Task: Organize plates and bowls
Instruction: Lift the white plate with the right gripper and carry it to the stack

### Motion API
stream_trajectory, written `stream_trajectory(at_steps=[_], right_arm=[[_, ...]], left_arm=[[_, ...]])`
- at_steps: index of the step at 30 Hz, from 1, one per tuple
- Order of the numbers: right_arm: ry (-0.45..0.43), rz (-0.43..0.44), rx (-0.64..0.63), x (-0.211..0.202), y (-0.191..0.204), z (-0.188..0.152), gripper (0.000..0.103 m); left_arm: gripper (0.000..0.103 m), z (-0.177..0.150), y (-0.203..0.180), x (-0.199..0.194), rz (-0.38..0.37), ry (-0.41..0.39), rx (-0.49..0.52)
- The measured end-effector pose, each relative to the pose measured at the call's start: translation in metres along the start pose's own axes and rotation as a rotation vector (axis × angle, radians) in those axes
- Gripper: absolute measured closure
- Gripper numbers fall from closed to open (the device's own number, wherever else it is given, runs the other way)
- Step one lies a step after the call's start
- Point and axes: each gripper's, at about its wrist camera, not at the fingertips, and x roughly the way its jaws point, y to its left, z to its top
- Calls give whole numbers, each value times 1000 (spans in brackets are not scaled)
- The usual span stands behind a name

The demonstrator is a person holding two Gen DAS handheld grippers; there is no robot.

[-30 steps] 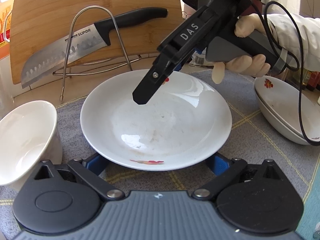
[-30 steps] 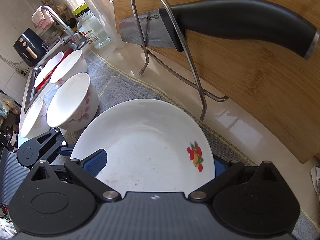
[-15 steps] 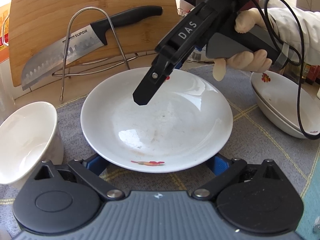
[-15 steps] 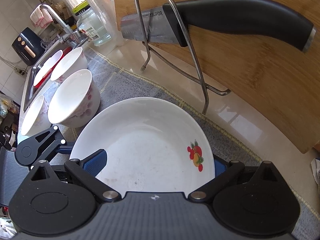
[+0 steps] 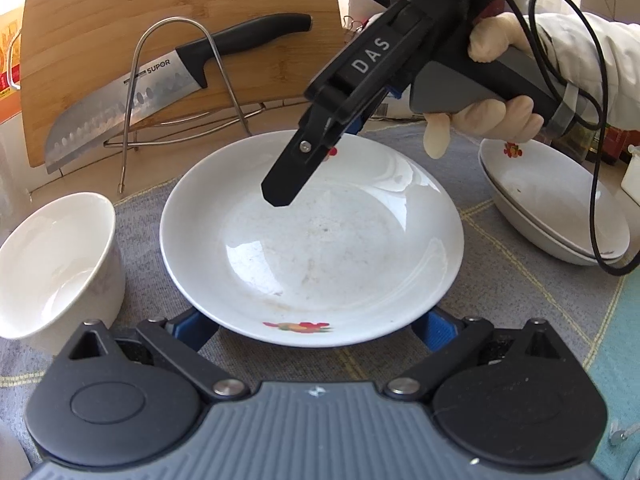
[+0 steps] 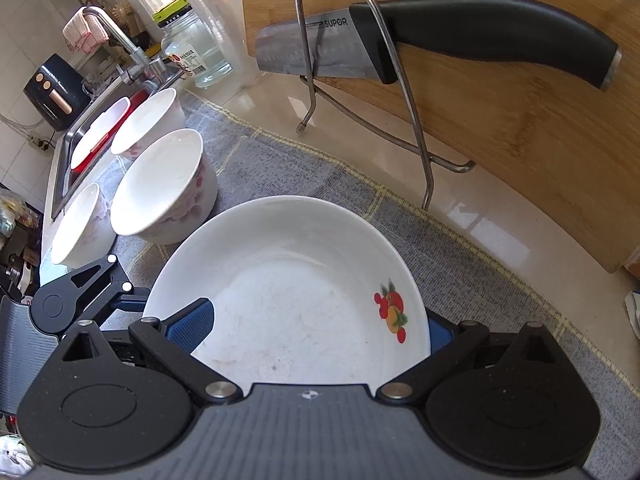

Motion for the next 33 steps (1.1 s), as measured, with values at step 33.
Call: stream_trajectory(at_steps=[33], right_arm=[[-89, -25, 17, -52, 48, -41, 0]], left_arm=[[3, 4, -31, -57, -26, -26, 30]])
